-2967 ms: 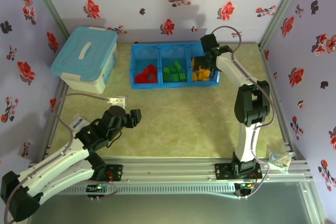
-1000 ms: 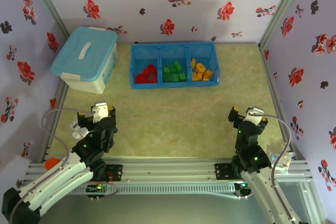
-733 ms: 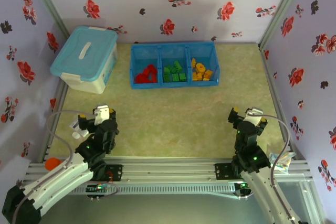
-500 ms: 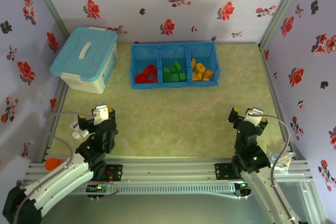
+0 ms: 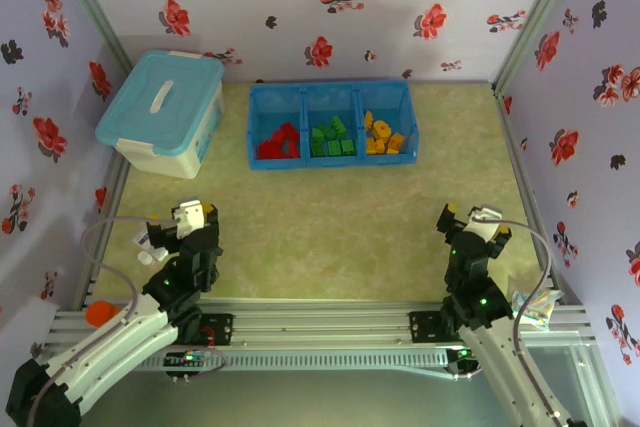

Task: Sort the legos into containers by color
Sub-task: Reset both arms

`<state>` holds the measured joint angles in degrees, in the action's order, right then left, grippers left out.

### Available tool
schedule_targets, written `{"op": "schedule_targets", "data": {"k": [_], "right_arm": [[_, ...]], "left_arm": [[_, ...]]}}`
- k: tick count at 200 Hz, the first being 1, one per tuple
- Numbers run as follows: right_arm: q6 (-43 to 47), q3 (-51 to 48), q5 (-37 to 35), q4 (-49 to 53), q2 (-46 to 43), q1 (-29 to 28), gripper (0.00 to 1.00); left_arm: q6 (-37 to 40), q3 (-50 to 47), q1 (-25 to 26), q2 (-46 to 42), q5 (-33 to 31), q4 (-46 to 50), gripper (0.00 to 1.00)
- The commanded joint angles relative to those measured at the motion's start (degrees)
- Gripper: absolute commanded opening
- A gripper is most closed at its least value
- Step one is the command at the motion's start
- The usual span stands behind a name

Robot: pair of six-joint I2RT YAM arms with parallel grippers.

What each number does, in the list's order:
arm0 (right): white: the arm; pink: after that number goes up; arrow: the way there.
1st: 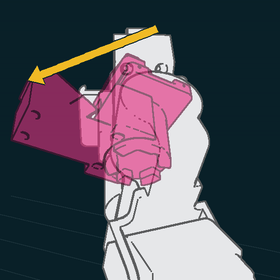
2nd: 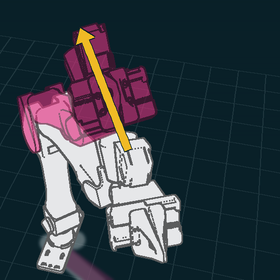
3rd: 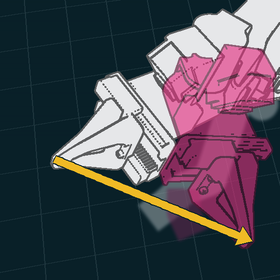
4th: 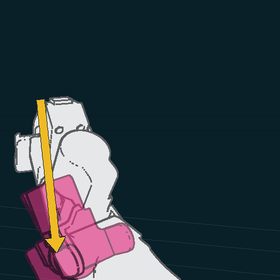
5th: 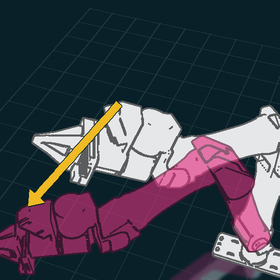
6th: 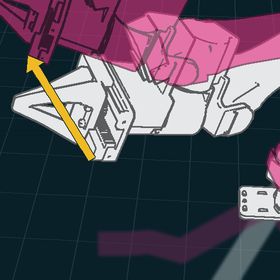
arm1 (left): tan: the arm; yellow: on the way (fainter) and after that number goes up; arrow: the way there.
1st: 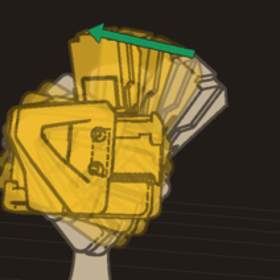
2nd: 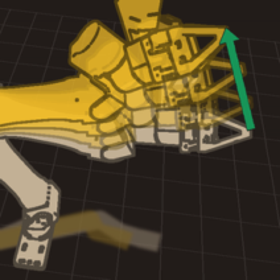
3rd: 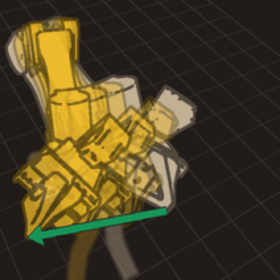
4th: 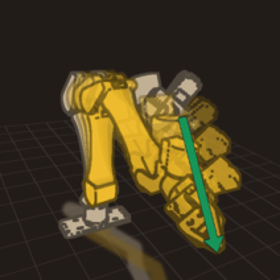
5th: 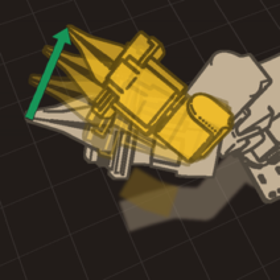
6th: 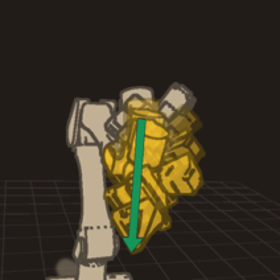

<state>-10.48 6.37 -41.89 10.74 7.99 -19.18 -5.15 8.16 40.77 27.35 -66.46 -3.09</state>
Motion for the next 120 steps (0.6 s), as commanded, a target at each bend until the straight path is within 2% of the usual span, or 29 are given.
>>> {"op": "schedule_targets", "data": {"k": [1, 25, 69, 120], "right_arm": [[1.81, -0.65, -1.53, -6.54, 3.10, -0.07, 0.99], [3.54, -1.21, -1.11, -13.02, 8.38, -0.12, 0.99], [5.50, -0.92, -0.34, -22.48, 18.80, -0.08, 0.99], [6.35, -0.60, -0.76, -28.22, 25.78, 0.28, 0.99]], "left_arm": [[2.07, -1.55, -1.07, -0.11, -0.04, -4.77, 1.00], [6.14, -3.05, -2.93, -0.09, 3.54, -9.98, 1.00], [5.99, -3.33, -5.82, -0.04, 6.55, -10.83, 1.00], [6.32, -3.84, -7.31, 0.14, 8.81, -12.20, 1.00]]}}
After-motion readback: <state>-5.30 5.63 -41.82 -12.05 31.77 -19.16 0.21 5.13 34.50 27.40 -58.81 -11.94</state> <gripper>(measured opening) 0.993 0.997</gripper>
